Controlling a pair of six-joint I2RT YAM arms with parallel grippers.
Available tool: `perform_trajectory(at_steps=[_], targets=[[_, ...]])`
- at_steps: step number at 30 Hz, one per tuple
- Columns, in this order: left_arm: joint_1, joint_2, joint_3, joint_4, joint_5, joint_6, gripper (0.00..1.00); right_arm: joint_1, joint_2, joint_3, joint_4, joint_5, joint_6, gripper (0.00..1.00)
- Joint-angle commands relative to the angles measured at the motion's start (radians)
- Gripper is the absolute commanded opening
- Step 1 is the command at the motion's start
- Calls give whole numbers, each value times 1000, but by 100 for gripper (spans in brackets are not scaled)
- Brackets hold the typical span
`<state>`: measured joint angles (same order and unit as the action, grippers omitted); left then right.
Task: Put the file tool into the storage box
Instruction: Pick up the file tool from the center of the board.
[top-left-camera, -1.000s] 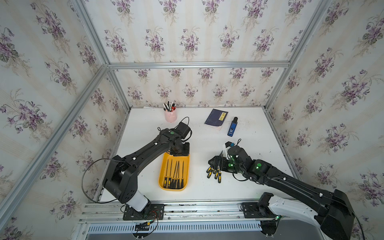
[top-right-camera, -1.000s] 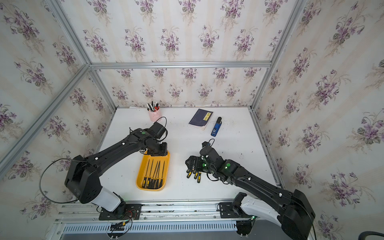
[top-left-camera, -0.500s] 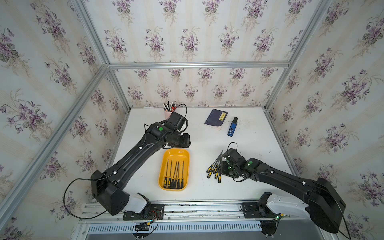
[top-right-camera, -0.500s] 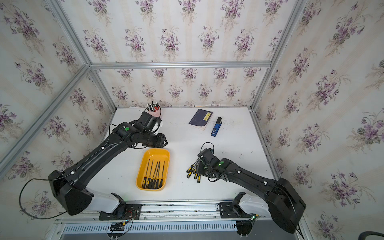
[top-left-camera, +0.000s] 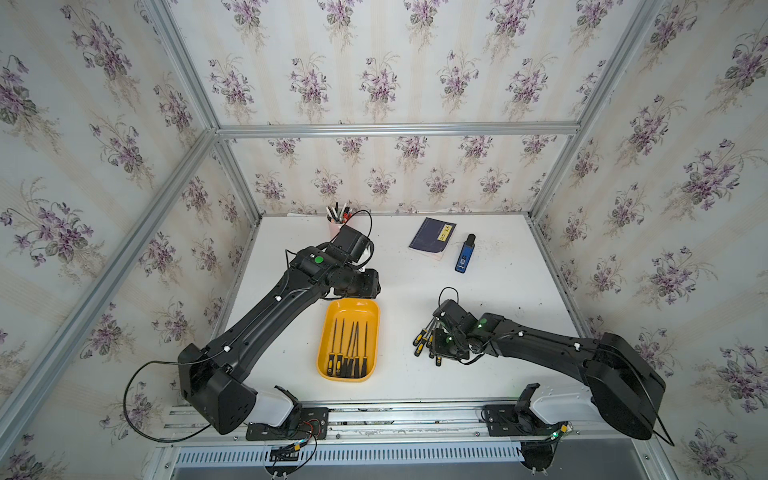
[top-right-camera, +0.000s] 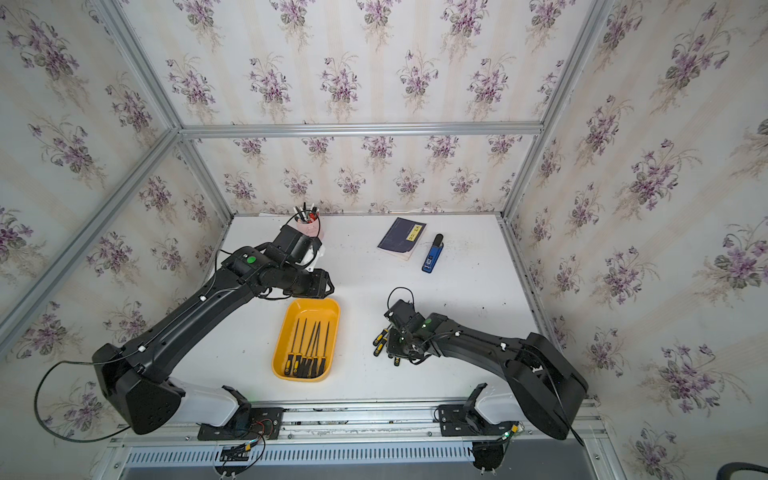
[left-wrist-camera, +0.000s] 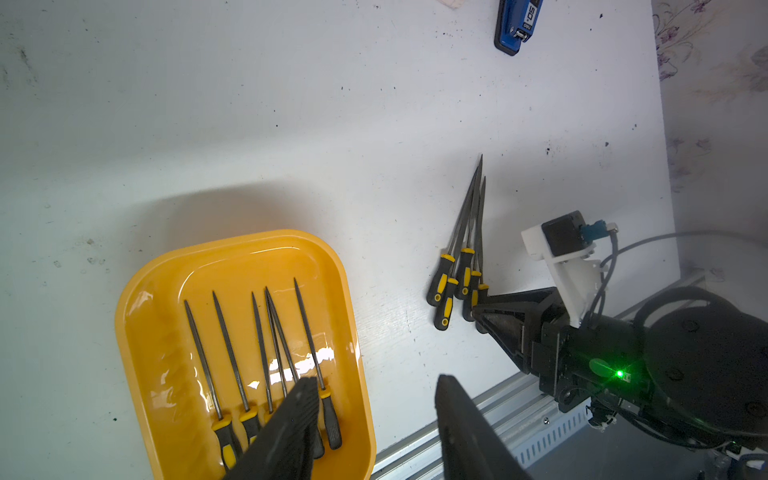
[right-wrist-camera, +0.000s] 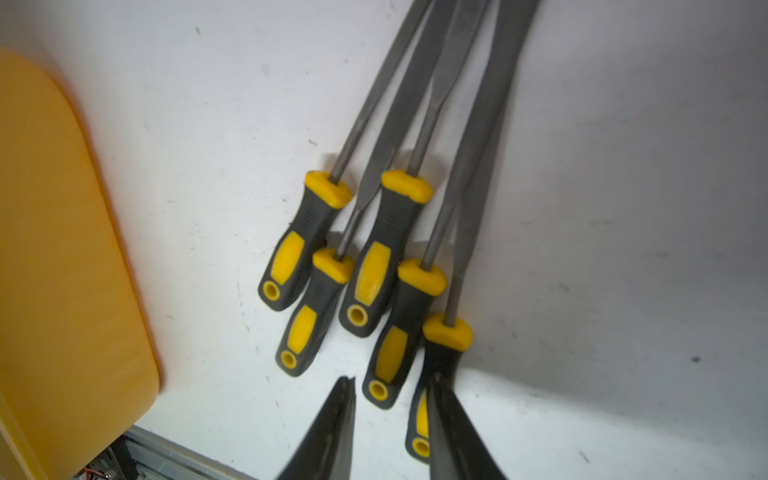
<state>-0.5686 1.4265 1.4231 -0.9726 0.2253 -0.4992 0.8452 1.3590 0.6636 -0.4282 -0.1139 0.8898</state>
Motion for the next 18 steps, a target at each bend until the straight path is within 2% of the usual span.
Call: perform_trajectory(at_steps=[1, 10, 18], targets=[[4, -4, -3, -4, 8, 0, 51, 5, 8, 19, -55, 15, -16, 36], [11, -3, -6, -1, 13, -1, 51, 12, -27, 43, -136, 30, -23, 36], [12, -1, -16, 8, 17, -5, 51, 25, 17, 39, -124, 9, -31, 32]])
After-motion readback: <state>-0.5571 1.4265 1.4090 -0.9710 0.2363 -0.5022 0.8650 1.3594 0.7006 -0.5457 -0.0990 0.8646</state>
